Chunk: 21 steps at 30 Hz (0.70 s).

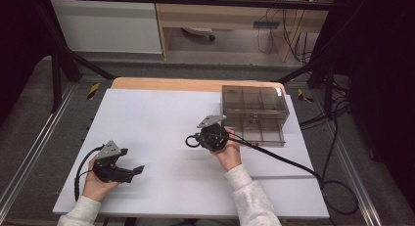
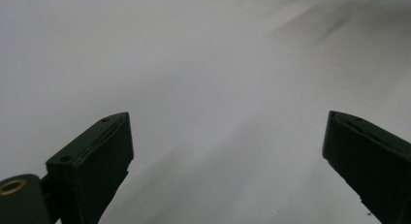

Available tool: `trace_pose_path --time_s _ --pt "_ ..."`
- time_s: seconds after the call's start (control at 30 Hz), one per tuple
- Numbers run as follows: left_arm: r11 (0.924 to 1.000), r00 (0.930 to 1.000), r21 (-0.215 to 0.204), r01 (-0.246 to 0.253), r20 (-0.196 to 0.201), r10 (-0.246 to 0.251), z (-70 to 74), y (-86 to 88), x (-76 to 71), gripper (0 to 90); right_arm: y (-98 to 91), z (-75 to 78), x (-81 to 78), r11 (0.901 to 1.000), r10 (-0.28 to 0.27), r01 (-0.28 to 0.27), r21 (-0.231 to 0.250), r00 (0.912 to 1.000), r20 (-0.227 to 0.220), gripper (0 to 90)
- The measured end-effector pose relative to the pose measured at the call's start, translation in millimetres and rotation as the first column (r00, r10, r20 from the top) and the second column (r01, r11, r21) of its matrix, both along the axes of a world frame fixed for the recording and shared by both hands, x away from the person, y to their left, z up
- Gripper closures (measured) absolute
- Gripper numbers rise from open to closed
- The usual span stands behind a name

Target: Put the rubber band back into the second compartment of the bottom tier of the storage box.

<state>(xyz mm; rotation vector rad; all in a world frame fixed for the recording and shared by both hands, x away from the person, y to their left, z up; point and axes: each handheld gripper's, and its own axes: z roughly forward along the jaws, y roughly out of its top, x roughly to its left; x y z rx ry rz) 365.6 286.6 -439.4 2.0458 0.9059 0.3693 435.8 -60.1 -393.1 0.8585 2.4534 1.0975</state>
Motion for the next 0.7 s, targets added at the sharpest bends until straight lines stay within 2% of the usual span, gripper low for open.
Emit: trace_pose_path --time_s 0.7 --pt "1.0000 1.0000 0.004 0.001 -0.001 -0.001 -0.5 -0.8 0.1 4.2 -36.6 -0.4 -6.2 0.9984 -0.056 0.056 0.009 0.9984 0.001 87.4"
